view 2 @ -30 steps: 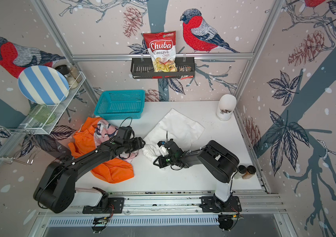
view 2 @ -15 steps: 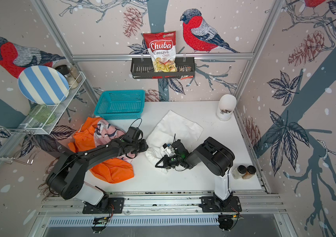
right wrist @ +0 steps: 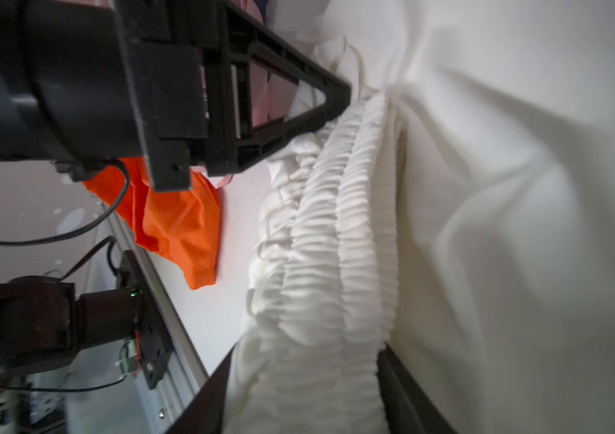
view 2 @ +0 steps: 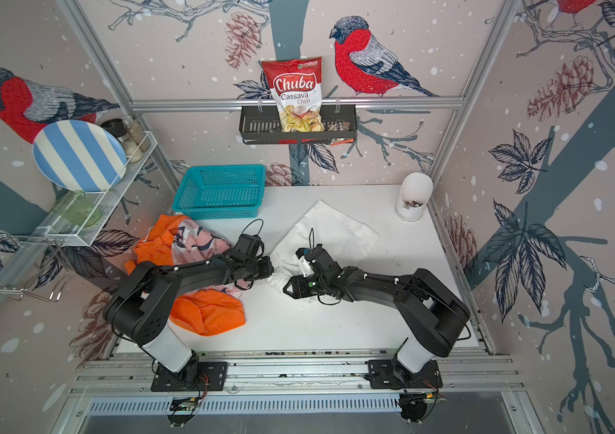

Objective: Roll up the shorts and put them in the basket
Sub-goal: Roll the shorts at the center of the board.

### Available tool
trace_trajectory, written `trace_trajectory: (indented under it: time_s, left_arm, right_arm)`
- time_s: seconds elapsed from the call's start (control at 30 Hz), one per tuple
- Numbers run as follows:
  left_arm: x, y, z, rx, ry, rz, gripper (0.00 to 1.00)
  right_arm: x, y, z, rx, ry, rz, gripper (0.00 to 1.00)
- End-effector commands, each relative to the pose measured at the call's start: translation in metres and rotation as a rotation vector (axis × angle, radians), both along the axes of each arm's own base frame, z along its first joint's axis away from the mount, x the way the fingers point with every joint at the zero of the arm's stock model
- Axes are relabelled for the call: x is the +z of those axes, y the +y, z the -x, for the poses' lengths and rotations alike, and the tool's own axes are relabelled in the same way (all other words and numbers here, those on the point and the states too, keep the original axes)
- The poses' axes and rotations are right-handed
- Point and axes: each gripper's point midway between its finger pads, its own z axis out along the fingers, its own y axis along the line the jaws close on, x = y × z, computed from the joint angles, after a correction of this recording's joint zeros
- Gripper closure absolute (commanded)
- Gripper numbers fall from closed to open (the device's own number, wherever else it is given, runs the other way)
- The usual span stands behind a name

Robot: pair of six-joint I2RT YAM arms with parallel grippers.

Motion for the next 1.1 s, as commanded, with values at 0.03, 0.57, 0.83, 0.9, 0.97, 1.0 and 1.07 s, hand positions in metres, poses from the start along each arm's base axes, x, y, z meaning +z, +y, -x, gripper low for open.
trace_trajectory:
  time_s: [0.03, 0.57, 0.83, 0.9, 0.97, 1.0, 1.07]
  left_arm:
    - [-0.021, 0.013, 0.025, -0.022, 0.113, -0.063, 0.84]
    - [-0.016, 0.009, 0.023, -0.033, 0.107, -0.047, 0.84]
    - [0.018, 0.015, 0.009, 0.018, 0.026, -0.051, 0.52]
    - [0.027, 0.016, 0.009, 0.027, 0.011, -0.046, 0.43]
    - [0.035, 0.018, 0.011, 0.037, 0.001, -0.040, 0.39]
    - [0.038, 0.019, 0.012, 0.043, -0.004, -0.033, 0.37]
    - [0.046, 0.016, 0.015, 0.046, -0.016, -0.014, 0.34]
  right_arm:
    - [0.006, -0.015, -0.014, 0.039, -0.294, 0.298, 0.36]
    - [-0.029, 0.021, -0.010, 0.161, -0.379, 0.464, 0.68]
    - [-0.050, 0.002, -0.021, 0.041, -0.066, 0.223, 1.00]
    - [-0.054, -0.003, -0.024, 0.014, 0.046, 0.106, 1.00]
    - [-0.058, -0.008, -0.028, -0.009, 0.125, 0.027, 1.00]
    - [-0.062, -0.010, -0.030, -0.021, 0.159, 0.002, 1.00]
    - [-0.067, -0.013, -0.030, -0.025, 0.213, -0.041, 1.00]
